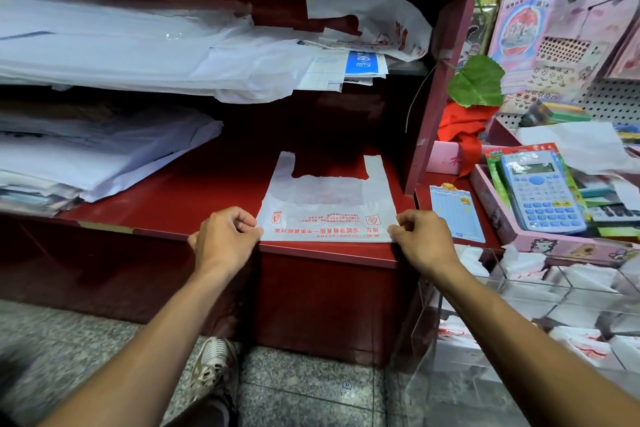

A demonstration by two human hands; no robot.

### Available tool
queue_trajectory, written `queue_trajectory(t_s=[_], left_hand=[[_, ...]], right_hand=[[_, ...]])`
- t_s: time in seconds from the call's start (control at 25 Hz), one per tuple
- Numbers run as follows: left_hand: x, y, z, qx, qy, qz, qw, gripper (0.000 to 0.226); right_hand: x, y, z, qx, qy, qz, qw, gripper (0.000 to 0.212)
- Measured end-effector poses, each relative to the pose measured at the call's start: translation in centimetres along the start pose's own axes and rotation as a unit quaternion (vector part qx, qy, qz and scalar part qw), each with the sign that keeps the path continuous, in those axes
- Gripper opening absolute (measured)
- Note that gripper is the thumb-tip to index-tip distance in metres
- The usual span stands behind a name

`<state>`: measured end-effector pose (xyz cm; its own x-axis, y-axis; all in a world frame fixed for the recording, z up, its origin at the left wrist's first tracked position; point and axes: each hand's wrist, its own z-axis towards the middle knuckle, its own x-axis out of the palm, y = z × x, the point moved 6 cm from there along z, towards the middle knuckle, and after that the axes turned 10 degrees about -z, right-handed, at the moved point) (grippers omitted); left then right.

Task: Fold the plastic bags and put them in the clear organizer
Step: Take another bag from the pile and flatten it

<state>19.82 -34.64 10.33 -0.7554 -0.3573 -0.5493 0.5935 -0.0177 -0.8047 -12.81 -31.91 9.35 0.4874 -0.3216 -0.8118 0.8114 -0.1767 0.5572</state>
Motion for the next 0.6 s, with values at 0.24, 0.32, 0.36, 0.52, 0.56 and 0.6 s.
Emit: queue_trajectory(t_s=[0.24,0.32,0.36,0.52,0.56,0.6], left_hand=[[0.3,0.2,0.2,0.007,0.003,0.003,1.0,0.014],[0.4,0.3,0.3,0.007,0.007,0.013,1.0,0.012],[0.5,0.4,0.4,0.009,0.009,0.018,1.0,0.011],[1.0,0.1,0.4,0.023,0.033,0.046,0.998,0.01],[1.1,0.0,0.3,0.027,0.044,0.061,0.997,0.015],[1.4,-0.1,0.3,0.033,0.055,0.078,0.995,0.018]], right_hand=[[-0.2,0.3,0.0,-0.005,-0.006,-0.032,0.999,0.015],[0.0,0.3,0.1,-0.006,-0.002,-0.044,0.999,0.016],[0.1,0.3,0.2,-0.006,0.001,-0.05,0.999,0.017],[0.2,0.5,0.1,-0.001,0.005,-0.065,0.998,0.015],[0.1,0.5,0.0,0.0,0.004,-0.063,0.998,0.018],[0.0,0.6,0.0,0.004,0.005,-0.06,0.998,0.023]])
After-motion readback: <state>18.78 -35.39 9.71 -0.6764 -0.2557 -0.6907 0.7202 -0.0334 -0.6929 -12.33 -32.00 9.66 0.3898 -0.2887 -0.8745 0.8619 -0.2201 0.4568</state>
